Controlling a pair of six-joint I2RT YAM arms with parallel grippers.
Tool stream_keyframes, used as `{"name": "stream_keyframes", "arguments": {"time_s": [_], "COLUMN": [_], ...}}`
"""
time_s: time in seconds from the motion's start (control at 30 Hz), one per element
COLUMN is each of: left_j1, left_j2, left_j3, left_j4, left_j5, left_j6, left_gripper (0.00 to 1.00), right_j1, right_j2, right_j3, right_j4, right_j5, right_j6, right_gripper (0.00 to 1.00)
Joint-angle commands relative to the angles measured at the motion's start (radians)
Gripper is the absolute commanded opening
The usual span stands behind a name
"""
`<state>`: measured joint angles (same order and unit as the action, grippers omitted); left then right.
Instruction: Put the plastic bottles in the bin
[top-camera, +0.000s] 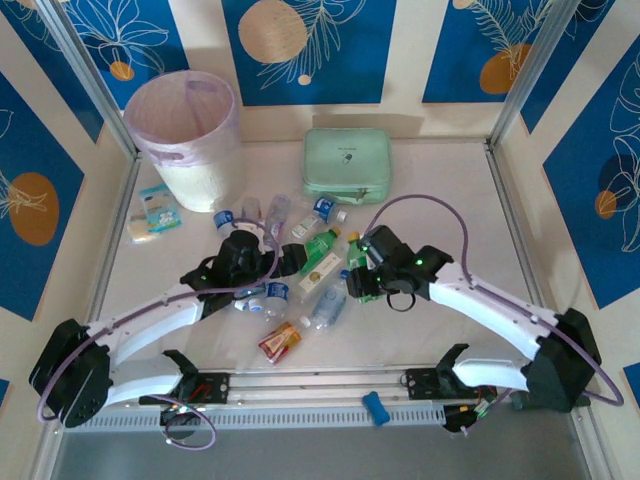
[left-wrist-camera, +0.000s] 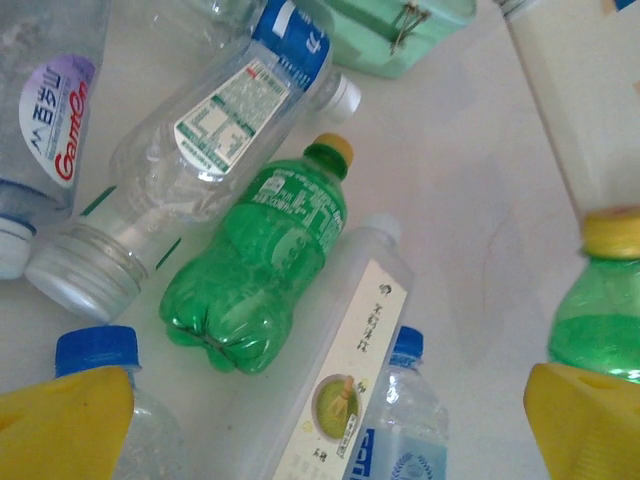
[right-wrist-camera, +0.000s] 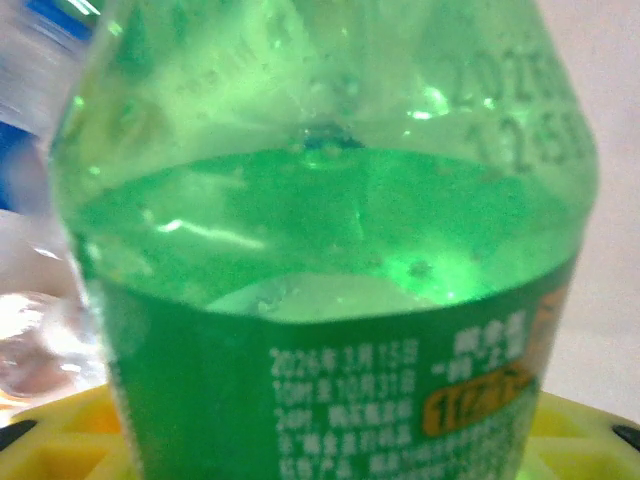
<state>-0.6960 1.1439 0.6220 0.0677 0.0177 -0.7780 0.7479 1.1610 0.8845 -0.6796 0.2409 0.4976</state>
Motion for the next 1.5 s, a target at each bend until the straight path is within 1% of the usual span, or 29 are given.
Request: {"name": "stream_keyframes", "arguments": {"time_s": [0.0,0.17,0.27,0.37,0.5,0.77,0.87,1.0,1.2,1.3,1.47], "left_j1": [-0.007,-0.007,-0.007,-0.007,-0.007,-0.006,-0.006,-0.006,-0.006,-0.007,-0.007], "left_j2": [-0.038,-0.073,-0.087,-0.084,-0.067,-0.024,-0.006,-0.016,-0.082,-0.089,-0.052], "left_j3": [0.041,0.09,0.106,0.11,0.112,0.135,0.143,0.135,0.106,0.105,0.134], "left_j4": [0.0,-0.002,0.019,0.055,0.091,0.153,0.168,0.191,0.194,0.205,0.17], "left_j5": [-0.035,-0.025,-0.003,0.04,0.091,0.174,0.203,0.204,0.141,0.157,0.207], "left_j6": [-0.003,0.005,0.005,0.0,-0.022,-0.033,-0.039,-0.052,-0.045,-0.037,-0.018], "left_gripper": [1.0,1.0,1.0,1.0,1.0,1.0,0.98,0.96,0.96,0.96,0.94], "right_j1": [-0.021,-0.046,-0.044,-0.037,-0.018,0.014,0.021,0.018,0.003,0.004,0.004], "right_j2": [-0.049,-0.055,-0.037,-0.008,0.028,0.094,0.101,0.105,0.103,0.101,0.092], "right_j3": [0.02,-0.019,-0.044,-0.051,-0.043,-0.022,-0.014,-0.008,-0.008,-0.004,-0.001], "right_j4": [0.129,0.367,0.492,0.559,0.591,0.616,0.623,0.616,0.616,0.617,0.637], "right_j5": [-0.125,-0.304,-0.377,-0.412,-0.425,-0.405,-0.397,-0.369,-0.358,-0.369,-0.4], "right_j6": [-0.059,-0.033,-0.007,-0.001,-0.008,-0.021,-0.025,-0.032,-0.022,-0.026,-0.031], "right_gripper": [0.51,0.51,0.51,0.51,0.51,0.5,0.5,0.5,0.49,0.49,0.49]}}
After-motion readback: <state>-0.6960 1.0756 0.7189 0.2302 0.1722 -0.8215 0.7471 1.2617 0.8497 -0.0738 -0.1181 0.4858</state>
